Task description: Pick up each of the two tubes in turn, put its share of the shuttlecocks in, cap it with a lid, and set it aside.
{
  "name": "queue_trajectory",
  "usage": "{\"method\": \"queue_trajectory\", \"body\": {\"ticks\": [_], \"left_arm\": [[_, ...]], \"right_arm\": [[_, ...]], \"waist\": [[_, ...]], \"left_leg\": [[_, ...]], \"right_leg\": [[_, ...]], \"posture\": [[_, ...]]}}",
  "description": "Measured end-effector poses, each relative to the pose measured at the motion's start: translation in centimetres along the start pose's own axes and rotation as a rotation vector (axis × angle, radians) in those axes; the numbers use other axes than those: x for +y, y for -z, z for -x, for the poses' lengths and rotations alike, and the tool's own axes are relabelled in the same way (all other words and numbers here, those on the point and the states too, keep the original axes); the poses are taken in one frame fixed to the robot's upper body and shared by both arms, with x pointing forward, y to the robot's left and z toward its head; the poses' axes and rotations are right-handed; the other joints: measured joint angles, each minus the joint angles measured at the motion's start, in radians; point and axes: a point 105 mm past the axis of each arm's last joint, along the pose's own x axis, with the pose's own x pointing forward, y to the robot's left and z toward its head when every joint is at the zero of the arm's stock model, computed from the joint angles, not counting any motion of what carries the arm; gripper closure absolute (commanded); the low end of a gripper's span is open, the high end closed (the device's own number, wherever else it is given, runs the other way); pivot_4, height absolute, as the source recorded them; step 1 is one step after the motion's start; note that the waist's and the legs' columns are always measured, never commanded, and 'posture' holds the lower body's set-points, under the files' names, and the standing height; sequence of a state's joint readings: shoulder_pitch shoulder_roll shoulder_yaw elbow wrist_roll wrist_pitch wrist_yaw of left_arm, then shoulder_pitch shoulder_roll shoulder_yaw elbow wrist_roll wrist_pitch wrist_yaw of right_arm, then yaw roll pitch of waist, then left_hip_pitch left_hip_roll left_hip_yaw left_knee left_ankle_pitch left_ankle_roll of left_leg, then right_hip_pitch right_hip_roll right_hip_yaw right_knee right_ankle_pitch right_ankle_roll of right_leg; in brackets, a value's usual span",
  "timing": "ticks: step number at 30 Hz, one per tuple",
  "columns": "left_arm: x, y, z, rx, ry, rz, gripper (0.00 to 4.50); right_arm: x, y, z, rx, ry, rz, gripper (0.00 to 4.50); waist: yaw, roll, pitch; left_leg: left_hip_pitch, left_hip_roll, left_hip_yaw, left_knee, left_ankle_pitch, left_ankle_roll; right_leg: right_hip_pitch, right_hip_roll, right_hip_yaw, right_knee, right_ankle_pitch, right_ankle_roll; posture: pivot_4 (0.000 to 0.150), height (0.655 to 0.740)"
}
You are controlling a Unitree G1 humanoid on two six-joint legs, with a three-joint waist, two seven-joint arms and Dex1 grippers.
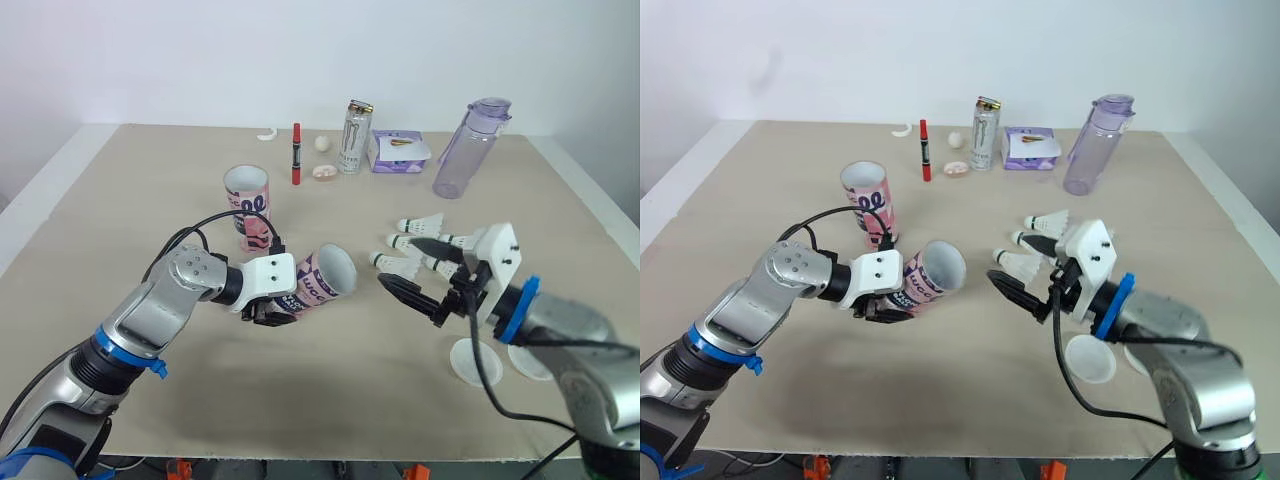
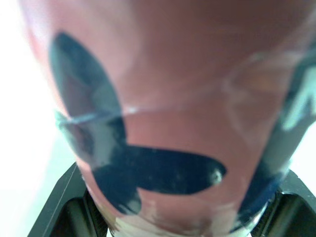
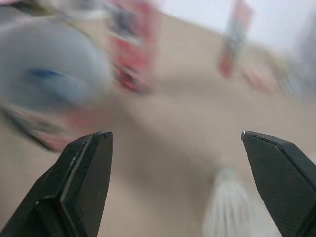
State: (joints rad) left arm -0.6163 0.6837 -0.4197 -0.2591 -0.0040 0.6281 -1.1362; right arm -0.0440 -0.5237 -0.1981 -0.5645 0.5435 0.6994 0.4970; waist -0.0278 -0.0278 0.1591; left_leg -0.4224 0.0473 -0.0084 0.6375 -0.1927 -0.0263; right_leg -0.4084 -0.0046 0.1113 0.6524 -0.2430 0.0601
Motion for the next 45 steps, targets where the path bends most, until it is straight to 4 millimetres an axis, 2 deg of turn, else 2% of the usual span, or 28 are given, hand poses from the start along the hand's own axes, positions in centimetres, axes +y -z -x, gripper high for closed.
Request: {"method": "queue_trajectory", "body": {"ticks": [3,6,9,19,29,33,38,39,40,41,43,45], "left_arm": [[0.0,0.1,0.0,0.003,-0.002,0.001,1.63],[0.0,0.1,0.1,0.006,-0.002,-0.001,1.63],[0.0,0.1,0.1,0.006,-0.002,-0.002,1.63],[0.0,0.2,0.2,0.009,-0.005,-0.003,1.63],[-0.1,0.1,0.2,0.010,-0.013,-0.007,1.63],[-0.1,0.1,0.2,0.011,-0.015,-0.005,1.63],[-0.2,0.1,0.2,0.011,-0.017,-0.003,1.63],[-0.2,0.1,0.2,0.012,-0.017,-0.001,1.63],[-0.2,0.1,0.2,0.013,-0.018,0.000,1.63],[-0.2,0.1,0.2,0.013,-0.018,0.000,1.63],[-0.2,0.1,0.2,0.013,-0.019,0.000,1.63],[-0.2,0.1,0.2,0.013,-0.020,0.001,1.63]], "right_arm": [[-0.6,1.2,0.0,0.036,0.077,-0.013,0.03],[0.1,2.9,-0.7,0.079,0.098,-0.031,0.03],[0.4,3.7,-1.4,0.091,0.107,-0.066,0.03],[-0.3,4.1,-2.7,0.093,0.121,-0.099,0.03],[-0.1,3.2,-5.2,0.058,0.090,-0.110,0.03],[-0.5,3.6,-5.6,0.072,0.102,-0.129,0.03],[-1.6,3.9,-6.2,0.086,0.153,-0.145,2.42],[-1.7,3.8,-6.3,0.086,0.156,-0.143,2.52],[-1.8,3.8,-6.4,0.087,0.158,-0.142,3.25],[-2.0,3.7,-6.5,0.087,0.162,-0.139,3.76],[-2.1,3.7,-6.6,0.087,0.166,-0.134,4.43],[-2.1,3.6,-6.7,0.084,0.166,-0.136,4.43]], "waist": [[-0.003,0.003,0.001],[-0.008,0.003,0.000],[-0.012,0.003,0.000],[-0.018,0.003,0.000],[-0.018,0.003,0.000],[-0.018,0.003,0.000],[-0.018,0.003,0.000],[-0.018,0.003,0.000],[-0.018,0.003,0.000],[-0.018,0.003,0.000],[-0.018,0.003,0.000],[-0.018,0.003,0.000]], "left_leg": [[0.000,0.000,0.001,0.000,0.000,0.000],[0.000,0.000,0.001,0.000,0.000,0.000],[0.000,0.000,0.001,0.000,0.000,0.000],[0.000,0.000,0.001,0.000,0.000,0.000],[0.000,0.000,0.001,0.000,0.000,0.000],[0.000,0.000,0.001,0.000,0.000,0.000],[0.000,0.000,0.001,0.000,0.000,0.000],[0.000,0.000,0.001,0.000,0.000,0.000],[0.000,0.000,0.001,0.000,0.000,0.000],[0.000,0.000,0.001,0.000,0.000,0.000],[0.000,0.000,0.001,0.000,0.000,0.000],[0.000,0.000,0.001,0.000,0.000,0.000]], "right_leg": [[0.000,-0.001,0.001,0.000,0.001,0.001],[0.000,0.000,0.001,0.000,0.000,0.000],[0.000,0.000,0.001,0.000,0.000,0.000],[0.000,0.000,0.001,0.000,0.000,0.001],[0.000,0.000,0.001,0.000,0.000,0.001],[0.000,0.000,0.001,0.000,0.000,0.001],[0.000,0.000,0.001,0.000,0.000,0.001],[0.000,0.000,0.001,0.000,0.000,0.001],[0.000,0.000,0.001,0.000,0.000,0.001],[0.000,0.000,0.001,0.000,0.000,0.001],[0.000,0.000,0.001,0.000,0.000,0.001],[0.000,0.000,0.001,0.000,0.000,0.001]], "posture": [[0.150,0.7400],[0.150,0.7400],[0.150,0.7400],[0.150,0.7400],[0.150,0.7400],[0.150,0.7400],[0.150,0.7400],[0.150,0.7400],[0.150,0.7400],[0.150,0.7400],[0.150,0.7400],[0.150,0.7400]]}}
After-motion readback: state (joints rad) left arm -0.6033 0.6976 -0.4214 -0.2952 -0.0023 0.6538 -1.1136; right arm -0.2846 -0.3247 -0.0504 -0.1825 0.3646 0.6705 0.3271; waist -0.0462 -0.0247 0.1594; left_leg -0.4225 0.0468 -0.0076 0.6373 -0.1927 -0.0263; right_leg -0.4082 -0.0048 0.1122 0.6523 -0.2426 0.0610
